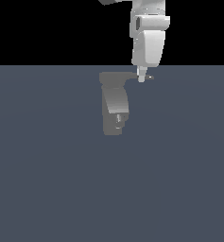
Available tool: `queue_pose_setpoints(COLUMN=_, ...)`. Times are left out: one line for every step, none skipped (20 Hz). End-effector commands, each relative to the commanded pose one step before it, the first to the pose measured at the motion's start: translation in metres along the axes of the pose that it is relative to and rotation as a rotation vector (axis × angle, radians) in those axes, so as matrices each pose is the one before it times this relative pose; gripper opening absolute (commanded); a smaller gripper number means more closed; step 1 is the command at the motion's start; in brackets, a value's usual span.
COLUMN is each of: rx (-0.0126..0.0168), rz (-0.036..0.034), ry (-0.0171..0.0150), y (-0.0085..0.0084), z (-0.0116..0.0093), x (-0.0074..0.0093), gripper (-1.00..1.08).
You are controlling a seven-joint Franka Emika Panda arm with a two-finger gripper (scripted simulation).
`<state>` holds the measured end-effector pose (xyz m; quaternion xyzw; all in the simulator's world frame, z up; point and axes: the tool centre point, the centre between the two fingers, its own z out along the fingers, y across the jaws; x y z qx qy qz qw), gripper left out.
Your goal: Turn on the faucet by rotating a designated handle.
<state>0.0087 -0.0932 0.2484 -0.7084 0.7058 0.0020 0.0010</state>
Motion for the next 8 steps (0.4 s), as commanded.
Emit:
queue_pose_setpoints(rx=0.00164, rz=0.02096, ry=0.00381, y=-0.00382, z=0.00014, x=0.01883, gripper=-1.00)
queue_pose_setpoints(rx=-0.00003, rz=0.00084, ry=0.00005, y=-0.00191, z=0.00000, x=0.00268, gripper=-1.00)
queue_pose_setpoints(rx=-0.00003, rz=0.00084, ry=0.00005, y=-0.00191, z=0.00000, x=0.00267, gripper=-1.00)
queue_pose_setpoints(rx=-0.00003, rz=0.00084, ry=0.00005, y=-0.00190, z=0.00000, x=0.00266, gripper=-1.00)
queue_pose_setpoints(rx=-0.00002, rz=0.00069, ry=0.00004, y=-0.00191, z=-0.00001, x=0.00256, gripper=-1.00)
queue_pose_setpoints(rx=-0.00003, rz=0.00084, ry=0.00005, y=-0.00189, z=-0.00001, x=0.00264, gripper=-1.00)
queue_pose_setpoints(rx=-0.00003, rz=0.00084, ry=0.00005, y=-0.00188, z=-0.00001, x=0.00263, gripper=-1.00)
queue_pose_setpoints(rx=0.00000, rz=0.00000, ry=0.00000, y=0.00000, z=0.00000, x=0.00000, gripper=-1.00)
